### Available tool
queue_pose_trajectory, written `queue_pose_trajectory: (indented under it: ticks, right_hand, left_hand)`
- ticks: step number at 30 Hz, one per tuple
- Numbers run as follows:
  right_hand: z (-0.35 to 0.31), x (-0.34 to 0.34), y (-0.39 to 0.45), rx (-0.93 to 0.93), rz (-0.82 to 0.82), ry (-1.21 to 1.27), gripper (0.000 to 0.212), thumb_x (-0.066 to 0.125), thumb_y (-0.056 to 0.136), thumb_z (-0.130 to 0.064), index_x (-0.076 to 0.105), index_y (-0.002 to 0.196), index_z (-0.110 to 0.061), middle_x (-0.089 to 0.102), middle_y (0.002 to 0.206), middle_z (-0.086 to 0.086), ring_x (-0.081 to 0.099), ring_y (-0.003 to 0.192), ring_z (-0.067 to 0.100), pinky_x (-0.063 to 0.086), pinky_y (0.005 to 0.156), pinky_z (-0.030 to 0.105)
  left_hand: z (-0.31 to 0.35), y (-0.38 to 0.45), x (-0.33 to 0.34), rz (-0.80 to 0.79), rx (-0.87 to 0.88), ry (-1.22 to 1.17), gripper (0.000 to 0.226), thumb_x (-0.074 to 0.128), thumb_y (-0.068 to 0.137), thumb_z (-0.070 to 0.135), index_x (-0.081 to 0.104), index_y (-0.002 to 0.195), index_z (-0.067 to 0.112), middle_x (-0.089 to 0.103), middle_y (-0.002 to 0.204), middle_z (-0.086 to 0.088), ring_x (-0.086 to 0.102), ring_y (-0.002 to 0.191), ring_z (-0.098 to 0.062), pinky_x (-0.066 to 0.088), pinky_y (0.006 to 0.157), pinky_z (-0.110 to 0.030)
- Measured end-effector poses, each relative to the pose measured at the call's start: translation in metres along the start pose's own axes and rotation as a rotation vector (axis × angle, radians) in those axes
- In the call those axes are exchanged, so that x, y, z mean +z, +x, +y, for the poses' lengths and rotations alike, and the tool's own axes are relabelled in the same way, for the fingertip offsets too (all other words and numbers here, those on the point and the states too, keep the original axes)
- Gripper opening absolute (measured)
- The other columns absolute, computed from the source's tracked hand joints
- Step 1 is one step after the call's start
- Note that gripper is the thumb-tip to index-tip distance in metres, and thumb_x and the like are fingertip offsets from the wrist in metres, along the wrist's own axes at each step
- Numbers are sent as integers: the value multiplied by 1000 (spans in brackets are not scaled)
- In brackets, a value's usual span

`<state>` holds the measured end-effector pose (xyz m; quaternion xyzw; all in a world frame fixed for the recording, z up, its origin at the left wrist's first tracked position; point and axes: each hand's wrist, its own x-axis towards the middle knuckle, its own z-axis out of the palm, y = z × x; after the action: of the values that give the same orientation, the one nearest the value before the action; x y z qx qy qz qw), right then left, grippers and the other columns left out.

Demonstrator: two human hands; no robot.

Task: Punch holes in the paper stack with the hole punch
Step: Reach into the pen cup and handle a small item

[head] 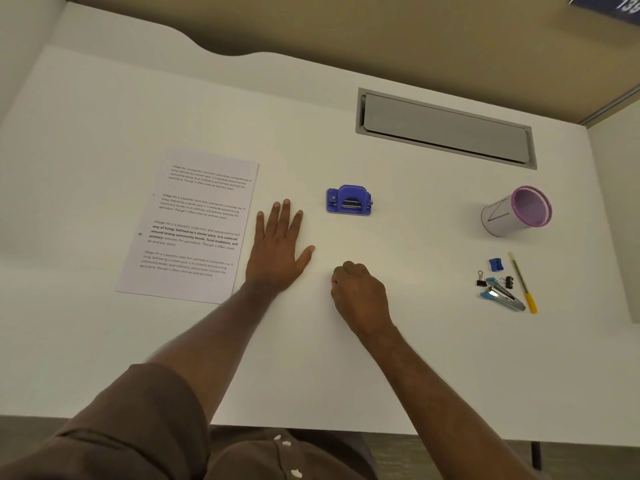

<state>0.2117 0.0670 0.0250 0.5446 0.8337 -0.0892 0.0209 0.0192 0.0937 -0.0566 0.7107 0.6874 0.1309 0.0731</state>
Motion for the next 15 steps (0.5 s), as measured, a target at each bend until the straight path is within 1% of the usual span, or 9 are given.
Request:
queue_pose_trajectory:
  ticks: [2, 4, 6, 8, 10, 12, 13, 15]
  right_hand:
    - [-1, 3, 1, 13, 12, 0, 10, 66, 78, -5, 59, 71, -8, 60, 73, 7, 60, 68, 27, 48, 43, 36]
    - [1, 9, 2, 66, 17, 58, 7, 61, 81, -9, 59, 75, -10, 60, 77, 5, 58, 73, 24, 50, 50, 38]
    - [6, 12, 4, 162, -5, 263, 7, 60, 82, -15, 57, 76, -16, 59, 79, -2, 53, 75, 15, 49, 60, 33]
    - [10, 10, 5, 298, 0, 527, 11, 62, 81, -13, 57, 73, -19, 60, 76, -8, 53, 70, 8, 46, 64, 26]
    - [14, 5, 6, 456, 3, 775, 10, 64, 83, -10, 66, 75, -16, 66, 73, -9, 58, 66, 4, 47, 62, 20]
    - [19, 0, 4, 596, -21, 1056, 13, 65, 87, -10, 74, 81, -16, 70, 71, -7, 59, 59, 1, 47, 53, 19]
    - [22, -2, 3, 638, -24, 1165, 15, 64, 89, -8, 76, 83, -15, 71, 72, -4, 60, 59, 4, 45, 49, 21]
    - [29, -7, 0, 657, -12, 1286, 21, 61, 92, -4, 78, 88, -14, 73, 77, 2, 60, 61, 10, 44, 46, 22]
  left_hand:
    - [0, 0, -1, -2, -2, -3, 74, 33, 101, 56, 23, 161, 13, 12, 171, -15, 8, 159, -32, 9, 127, -57]
    - [0, 0, -2, -4, -4, 4, 74, 33, 101, 56, 23, 161, 13, 12, 171, -15, 8, 159, -32, 9, 127, -57]
    - [1, 0, -2, -4, -3, 9, 74, 33, 101, 55, 24, 161, 13, 12, 170, -16, 9, 159, -32, 9, 127, -57]
    - [1, 0, -3, -2, 0, 11, 74, 34, 101, 55, 24, 160, 12, 13, 170, -16, 9, 159, -32, 9, 127, -57]
    - [1, 0, -3, -3, 1, 17, 74, 33, 101, 55, 24, 160, 12, 13, 170, -16, 9, 159, -32, 9, 127, -57]
    - [1, -1, -3, -8, 1, 17, 74, 33, 101, 55, 24, 161, 12, 12, 170, -16, 9, 159, -32, 9, 127, -57]
    - [1, -1, -4, -12, 0, 16, 74, 33, 101, 55, 24, 161, 12, 11, 171, -16, 8, 159, -32, 9, 127, -57]
    - [2, 0, -5, -19, -2, 16, 74, 33, 101, 56, 24, 161, 12, 11, 171, -15, 8, 159, -32, 8, 127, -57]
